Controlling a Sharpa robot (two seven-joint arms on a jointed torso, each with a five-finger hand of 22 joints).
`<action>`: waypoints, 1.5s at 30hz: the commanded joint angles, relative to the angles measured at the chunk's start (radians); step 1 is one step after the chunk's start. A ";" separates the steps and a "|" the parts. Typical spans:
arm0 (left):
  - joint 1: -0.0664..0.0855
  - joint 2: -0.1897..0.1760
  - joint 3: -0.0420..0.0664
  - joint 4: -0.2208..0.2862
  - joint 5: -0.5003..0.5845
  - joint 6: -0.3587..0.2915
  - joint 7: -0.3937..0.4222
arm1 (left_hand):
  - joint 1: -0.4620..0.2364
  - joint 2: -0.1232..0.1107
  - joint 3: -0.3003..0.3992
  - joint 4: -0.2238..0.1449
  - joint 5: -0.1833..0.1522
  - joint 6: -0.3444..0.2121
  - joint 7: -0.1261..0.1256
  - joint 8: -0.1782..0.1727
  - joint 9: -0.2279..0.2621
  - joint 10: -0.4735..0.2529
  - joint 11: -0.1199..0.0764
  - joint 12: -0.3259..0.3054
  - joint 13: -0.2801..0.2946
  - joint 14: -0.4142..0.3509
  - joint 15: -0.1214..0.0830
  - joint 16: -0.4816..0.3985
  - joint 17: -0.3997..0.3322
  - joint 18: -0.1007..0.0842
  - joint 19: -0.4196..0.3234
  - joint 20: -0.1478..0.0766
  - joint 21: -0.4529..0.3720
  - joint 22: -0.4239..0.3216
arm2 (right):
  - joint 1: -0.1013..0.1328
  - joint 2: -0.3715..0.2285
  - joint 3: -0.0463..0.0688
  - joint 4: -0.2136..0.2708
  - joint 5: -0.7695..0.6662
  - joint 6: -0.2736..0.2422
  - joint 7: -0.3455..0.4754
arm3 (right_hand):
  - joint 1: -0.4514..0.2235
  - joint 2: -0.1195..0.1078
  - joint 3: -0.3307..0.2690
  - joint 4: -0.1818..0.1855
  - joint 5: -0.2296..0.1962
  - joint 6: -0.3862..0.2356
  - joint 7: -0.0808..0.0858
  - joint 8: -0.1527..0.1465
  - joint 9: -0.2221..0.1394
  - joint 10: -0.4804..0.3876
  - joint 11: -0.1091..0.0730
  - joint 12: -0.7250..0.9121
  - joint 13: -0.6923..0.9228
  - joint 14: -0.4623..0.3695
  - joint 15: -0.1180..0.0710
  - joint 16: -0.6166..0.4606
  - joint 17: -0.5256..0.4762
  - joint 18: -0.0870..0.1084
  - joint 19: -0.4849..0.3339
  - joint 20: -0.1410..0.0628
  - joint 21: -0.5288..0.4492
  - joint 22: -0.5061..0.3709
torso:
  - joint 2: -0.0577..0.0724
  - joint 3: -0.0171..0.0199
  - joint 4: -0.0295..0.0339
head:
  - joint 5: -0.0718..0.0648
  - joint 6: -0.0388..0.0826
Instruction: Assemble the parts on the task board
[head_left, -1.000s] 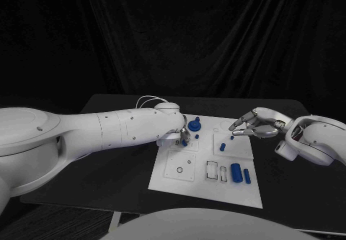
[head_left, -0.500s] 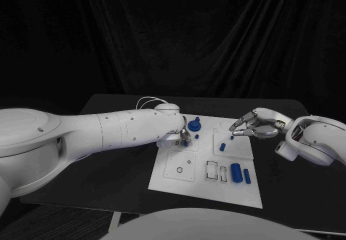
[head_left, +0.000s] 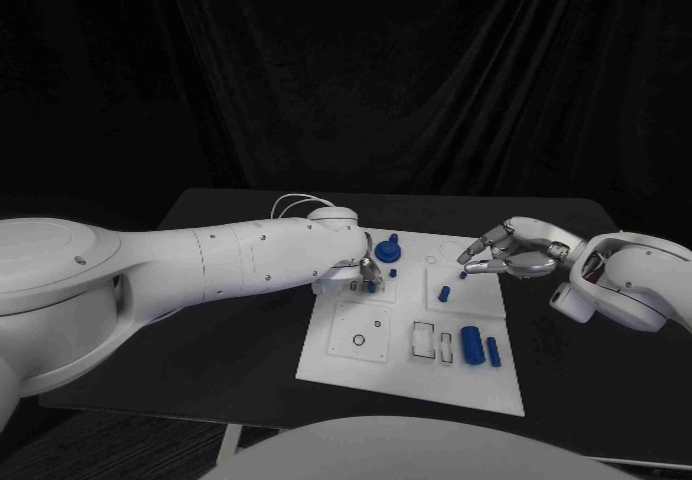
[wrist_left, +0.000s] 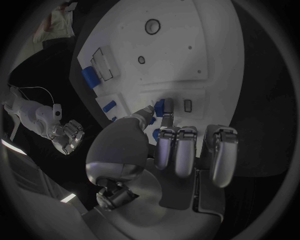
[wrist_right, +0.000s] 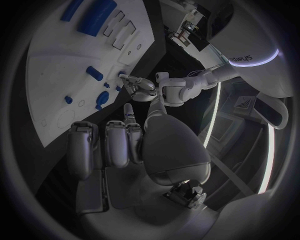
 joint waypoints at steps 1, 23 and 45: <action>-0.005 0.000 -0.001 -0.002 0.010 0.014 -0.035 | -0.013 0.000 -0.004 0.007 0.002 0.002 0.005 -0.008 -0.004 0.108 0.002 0.003 0.263 0.104 -0.003 0.003 0.263 -0.001 0.092 -0.004 -0.008 0.246 | -0.003 -0.002 0.001 0.000 0.002 0.014 -0.014 | 0.012 0.002 0.002 -0.005 0.005 -0.001 0.002 -0.003 -0.001 0.046 0.000 -0.003 -0.064 0.057 -0.003 -0.003 -0.001 0.009 0.060 0.006 -0.004 0.231 | 0.000 -0.0002 -0.0002 | 0.000 0.000; -0.005 -0.018 -0.001 0.011 -0.022 -0.001 -0.030 | -0.021 -0.004 -0.066 0.069 0.014 0.019 -0.003 0.009 0.018 0.108 -0.005 0.003 0.263 0.104 -0.009 0.003 0.263 0.003 0.083 -0.008 -0.020 0.233 | -0.014 -0.001 0.001 -0.004 0.002 0.023 -0.015 | 0.014 0.003 0.001 -0.006 0.006 -0.002 0.003 -0.004 -0.002 0.046 0.000 -0.003 -0.064 0.057 -0.003 -0.003 0.000 0.009 0.059 0.006 -0.005 0.231 | 0.000 0.0000 0.0004 | 0.008 0.000; -0.006 -0.005 -0.001 -0.006 -0.023 0.000 0.003 | 0.153 -0.021 0.017 -0.001 0.296 -0.047 -0.034 0.157 0.261 0.108 -0.033 0.003 0.263 0.104 -0.033 0.003 0.263 0.003 0.084 -0.033 -0.022 0.234 | -0.015 -0.001 0.001 -0.005 0.002 0.025 -0.014 | 0.014 0.004 0.000 -0.006 0.006 -0.003 0.003 -0.004 -0.002 0.045 0.000 -0.004 -0.065 0.057 -0.002 -0.004 -0.002 0.009 0.059 0.006 -0.005 0.231 | 0.000 0.0001 0.0002 | 0.007 0.000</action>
